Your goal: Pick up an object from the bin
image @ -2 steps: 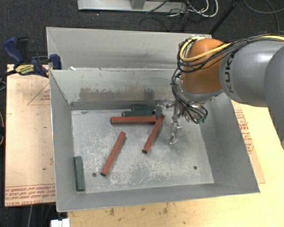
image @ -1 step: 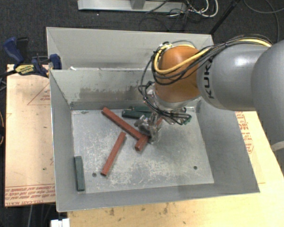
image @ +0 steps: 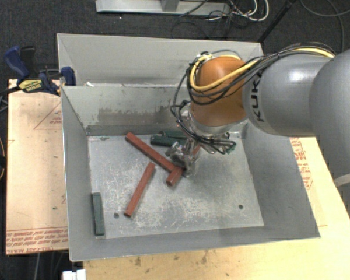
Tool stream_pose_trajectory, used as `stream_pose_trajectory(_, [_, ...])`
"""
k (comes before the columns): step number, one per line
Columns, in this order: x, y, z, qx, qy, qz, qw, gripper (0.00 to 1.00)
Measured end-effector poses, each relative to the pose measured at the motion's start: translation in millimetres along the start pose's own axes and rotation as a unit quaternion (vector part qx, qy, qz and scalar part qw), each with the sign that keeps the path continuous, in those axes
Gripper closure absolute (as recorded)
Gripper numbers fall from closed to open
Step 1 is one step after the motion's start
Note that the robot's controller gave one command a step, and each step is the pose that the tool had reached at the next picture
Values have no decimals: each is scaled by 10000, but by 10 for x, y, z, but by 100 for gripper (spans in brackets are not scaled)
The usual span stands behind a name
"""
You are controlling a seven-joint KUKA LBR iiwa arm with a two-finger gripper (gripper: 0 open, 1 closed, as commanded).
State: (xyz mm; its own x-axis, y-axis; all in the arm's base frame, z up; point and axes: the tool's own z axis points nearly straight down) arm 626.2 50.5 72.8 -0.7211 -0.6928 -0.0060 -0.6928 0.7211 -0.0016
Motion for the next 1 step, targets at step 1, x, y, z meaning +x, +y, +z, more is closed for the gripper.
stream_pose_trajectory(1, [3, 9, -33, -10, 13, -1, 10000, 100])
